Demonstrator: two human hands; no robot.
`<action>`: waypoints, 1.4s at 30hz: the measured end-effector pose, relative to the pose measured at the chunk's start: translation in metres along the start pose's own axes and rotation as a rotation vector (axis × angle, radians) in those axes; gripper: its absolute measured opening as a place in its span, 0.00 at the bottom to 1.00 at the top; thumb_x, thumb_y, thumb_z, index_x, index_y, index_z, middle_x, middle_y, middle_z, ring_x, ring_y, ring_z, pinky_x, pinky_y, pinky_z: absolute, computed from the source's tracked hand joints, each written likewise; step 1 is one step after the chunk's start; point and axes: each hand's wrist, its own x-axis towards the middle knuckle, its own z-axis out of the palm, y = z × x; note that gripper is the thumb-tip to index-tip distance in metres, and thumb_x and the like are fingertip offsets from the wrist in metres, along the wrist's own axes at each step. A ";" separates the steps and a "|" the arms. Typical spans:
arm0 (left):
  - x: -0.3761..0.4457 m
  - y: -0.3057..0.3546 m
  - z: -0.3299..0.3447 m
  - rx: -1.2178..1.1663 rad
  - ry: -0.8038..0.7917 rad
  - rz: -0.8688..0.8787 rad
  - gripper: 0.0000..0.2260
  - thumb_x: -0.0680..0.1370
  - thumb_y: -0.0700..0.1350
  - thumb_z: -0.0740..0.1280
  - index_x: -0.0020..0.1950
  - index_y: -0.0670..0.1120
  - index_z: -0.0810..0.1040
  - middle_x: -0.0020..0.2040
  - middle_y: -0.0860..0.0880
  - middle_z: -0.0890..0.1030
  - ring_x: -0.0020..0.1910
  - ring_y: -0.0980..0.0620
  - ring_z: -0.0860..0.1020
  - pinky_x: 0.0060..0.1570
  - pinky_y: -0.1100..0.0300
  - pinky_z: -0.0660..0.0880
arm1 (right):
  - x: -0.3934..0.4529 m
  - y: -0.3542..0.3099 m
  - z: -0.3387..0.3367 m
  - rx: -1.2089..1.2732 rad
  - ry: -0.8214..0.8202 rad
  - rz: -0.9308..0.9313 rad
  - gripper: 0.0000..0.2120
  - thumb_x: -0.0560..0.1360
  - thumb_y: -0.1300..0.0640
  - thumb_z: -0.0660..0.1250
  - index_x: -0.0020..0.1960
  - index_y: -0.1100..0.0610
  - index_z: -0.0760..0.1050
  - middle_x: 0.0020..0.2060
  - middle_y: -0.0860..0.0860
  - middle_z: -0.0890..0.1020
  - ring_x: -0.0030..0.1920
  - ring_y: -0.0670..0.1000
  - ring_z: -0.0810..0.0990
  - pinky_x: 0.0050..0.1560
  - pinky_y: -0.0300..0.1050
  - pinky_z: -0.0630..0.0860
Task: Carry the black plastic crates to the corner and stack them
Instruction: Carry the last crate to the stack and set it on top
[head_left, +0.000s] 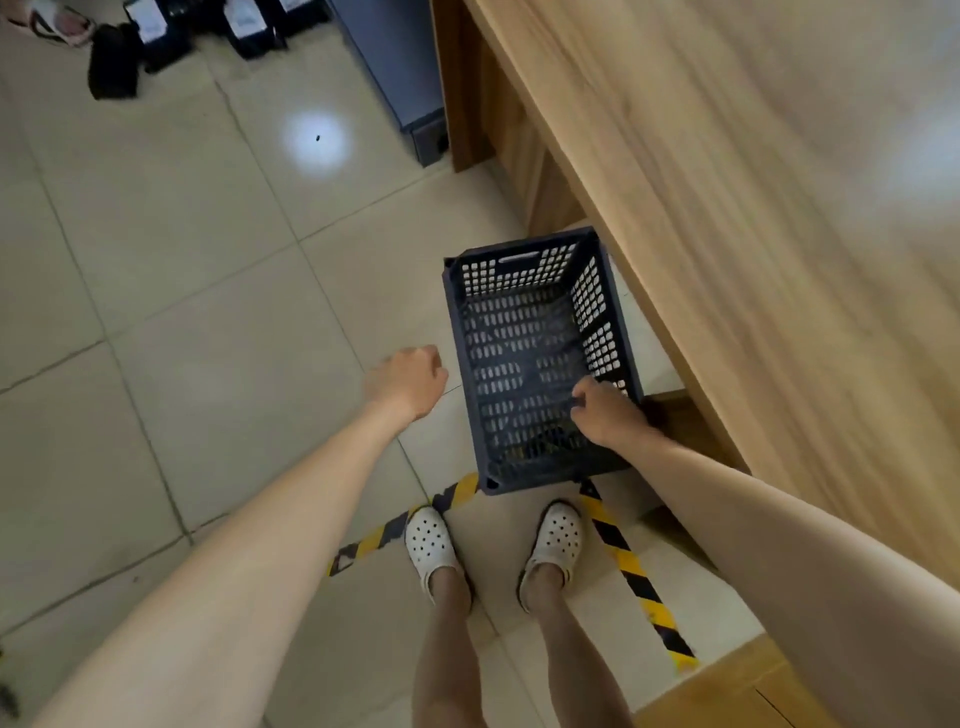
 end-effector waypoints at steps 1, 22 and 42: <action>0.009 -0.002 0.017 -0.062 -0.037 -0.015 0.15 0.80 0.48 0.56 0.63 0.48 0.76 0.61 0.45 0.79 0.57 0.43 0.78 0.50 0.54 0.73 | 0.014 0.003 0.011 0.034 0.042 0.049 0.15 0.80 0.54 0.60 0.66 0.52 0.69 0.61 0.54 0.74 0.59 0.57 0.74 0.56 0.52 0.74; 0.145 -0.020 0.242 -0.895 -0.357 -0.369 0.33 0.77 0.48 0.69 0.77 0.48 0.56 0.75 0.45 0.65 0.70 0.42 0.68 0.69 0.44 0.68 | 0.212 0.112 0.089 0.271 0.280 0.419 0.35 0.77 0.55 0.62 0.79 0.58 0.49 0.75 0.59 0.58 0.73 0.62 0.59 0.71 0.56 0.61; 0.090 -0.096 0.165 -0.364 -0.167 -0.311 0.22 0.79 0.49 0.65 0.67 0.41 0.62 0.61 0.40 0.77 0.56 0.40 0.77 0.52 0.50 0.75 | 0.158 0.039 0.069 0.377 0.029 0.361 0.11 0.77 0.57 0.66 0.57 0.60 0.72 0.46 0.55 0.79 0.42 0.52 0.78 0.33 0.42 0.74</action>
